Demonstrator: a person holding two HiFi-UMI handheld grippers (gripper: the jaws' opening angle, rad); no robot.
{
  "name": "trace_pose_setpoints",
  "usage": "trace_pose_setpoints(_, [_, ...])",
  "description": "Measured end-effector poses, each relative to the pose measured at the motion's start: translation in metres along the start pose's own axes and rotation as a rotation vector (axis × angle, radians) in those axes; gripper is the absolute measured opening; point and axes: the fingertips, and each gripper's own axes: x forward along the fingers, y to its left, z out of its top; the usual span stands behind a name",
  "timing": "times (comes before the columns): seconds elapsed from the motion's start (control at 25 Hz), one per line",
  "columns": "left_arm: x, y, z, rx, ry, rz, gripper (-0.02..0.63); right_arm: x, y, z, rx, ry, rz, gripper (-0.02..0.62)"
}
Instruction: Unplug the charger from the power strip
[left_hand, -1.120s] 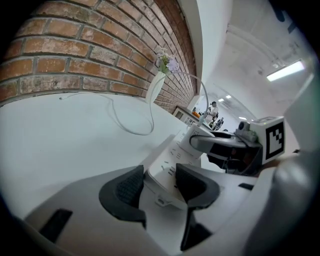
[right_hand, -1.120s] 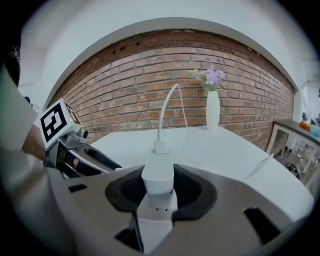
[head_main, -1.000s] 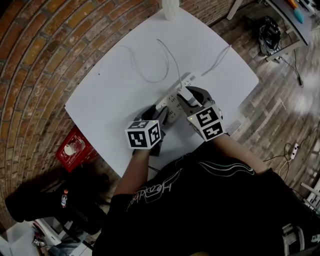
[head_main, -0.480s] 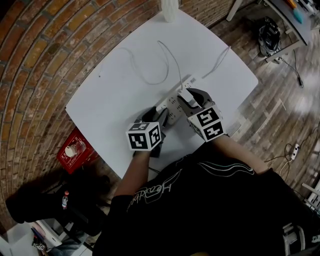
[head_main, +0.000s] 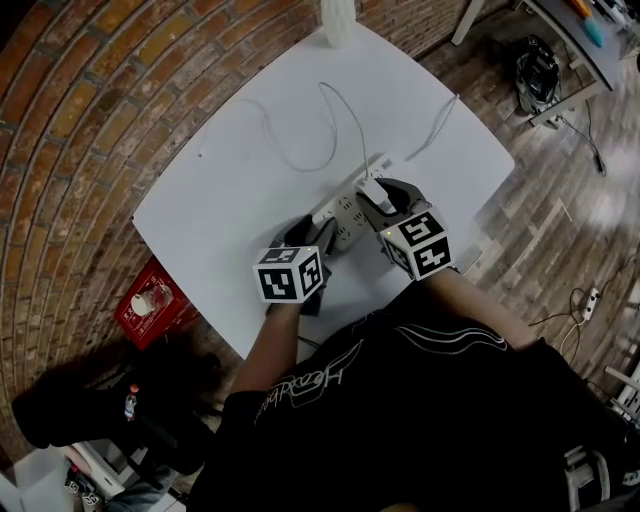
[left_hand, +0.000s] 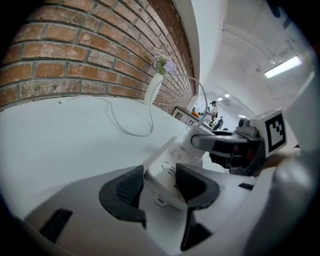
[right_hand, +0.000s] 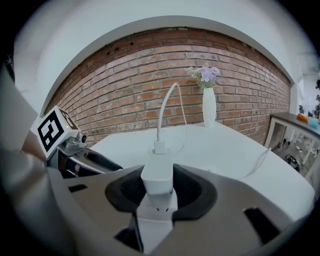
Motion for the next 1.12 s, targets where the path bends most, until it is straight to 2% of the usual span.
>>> trace_pose_setpoints(0.28, [0.001, 0.000, 0.001, -0.007, 0.008, -0.002, 0.206, -0.002, 0.007, 0.001, -0.115, 0.026, -0.034, 0.123])
trace_pose_setpoints(0.52, [0.001, 0.000, 0.001, -0.006, 0.006, 0.004, 0.210, -0.003, -0.002, 0.000, 0.015, 0.016, -0.001, 0.124])
trace_pose_setpoints(0.76, [0.001, 0.001, 0.001, -0.010, 0.008, 0.003, 0.210, -0.004, 0.007, 0.003, -0.116, 0.038, -0.033, 0.123])
trace_pose_setpoints(0.84, [0.001, -0.001, 0.001, -0.011, 0.008, 0.003, 0.210, -0.005, 0.005, 0.002, -0.084, 0.034, -0.015, 0.123])
trace_pose_setpoints(1.0, [0.002, -0.001, 0.001, -0.007, 0.006, 0.003, 0.212, -0.015, -0.017, 0.018, 0.122, -0.069, -0.001, 0.121])
trace_pose_setpoints(1.12, [0.001, 0.001, 0.001, -0.006, 0.003, 0.008, 0.212, -0.023, -0.027, 0.042, 0.105, -0.117, -0.016, 0.121])
